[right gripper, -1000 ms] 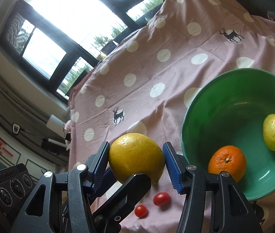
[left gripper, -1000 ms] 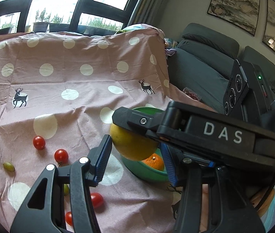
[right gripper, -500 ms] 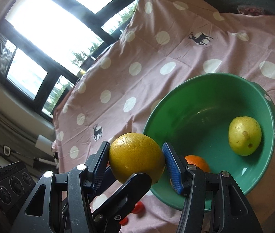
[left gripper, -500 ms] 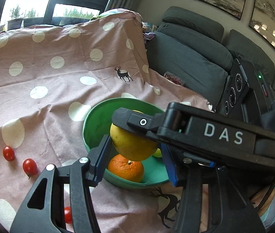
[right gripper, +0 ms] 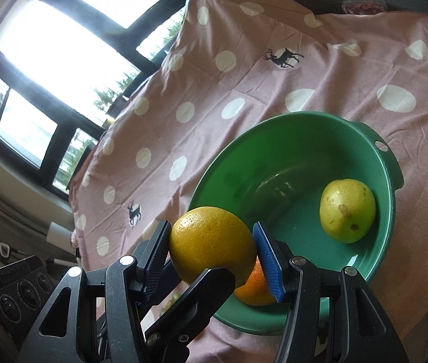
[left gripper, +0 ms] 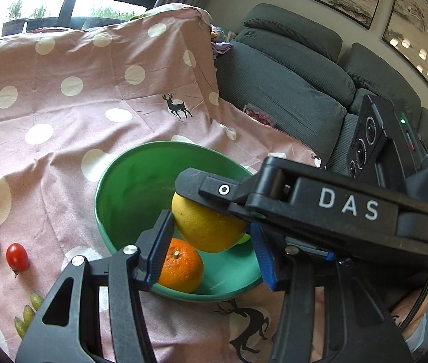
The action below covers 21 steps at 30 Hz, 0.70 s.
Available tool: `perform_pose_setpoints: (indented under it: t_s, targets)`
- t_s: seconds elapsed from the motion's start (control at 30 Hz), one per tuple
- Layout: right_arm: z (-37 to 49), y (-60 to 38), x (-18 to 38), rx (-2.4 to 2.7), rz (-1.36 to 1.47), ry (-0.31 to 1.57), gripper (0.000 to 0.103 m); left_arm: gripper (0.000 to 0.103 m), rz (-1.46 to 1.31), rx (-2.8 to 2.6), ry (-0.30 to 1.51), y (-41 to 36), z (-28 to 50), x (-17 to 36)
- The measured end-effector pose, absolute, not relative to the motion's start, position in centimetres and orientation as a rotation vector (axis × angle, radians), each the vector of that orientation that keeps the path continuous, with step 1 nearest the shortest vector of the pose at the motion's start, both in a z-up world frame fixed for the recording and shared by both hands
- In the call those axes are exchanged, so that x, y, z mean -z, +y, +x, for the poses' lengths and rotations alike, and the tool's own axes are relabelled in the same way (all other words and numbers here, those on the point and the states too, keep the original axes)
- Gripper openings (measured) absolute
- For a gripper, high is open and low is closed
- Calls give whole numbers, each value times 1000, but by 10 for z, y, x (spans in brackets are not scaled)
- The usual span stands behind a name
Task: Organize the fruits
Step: 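Lower the lemon into the bowl and open the right gripper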
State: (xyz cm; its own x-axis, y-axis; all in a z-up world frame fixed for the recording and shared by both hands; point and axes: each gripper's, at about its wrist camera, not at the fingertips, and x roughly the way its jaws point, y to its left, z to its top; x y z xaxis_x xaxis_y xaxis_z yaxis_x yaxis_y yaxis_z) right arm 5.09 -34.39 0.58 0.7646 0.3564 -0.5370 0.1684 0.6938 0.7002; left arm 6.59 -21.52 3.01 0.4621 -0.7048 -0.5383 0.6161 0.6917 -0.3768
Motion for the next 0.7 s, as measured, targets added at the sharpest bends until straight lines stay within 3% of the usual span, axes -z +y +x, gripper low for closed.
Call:
perform_pose_setpoints:
  t_s: [0.7]
  targets:
    - [57, -348, 3, -70, 804, 764, 58, 50, -182, 835, 772, -217, 74, -17]
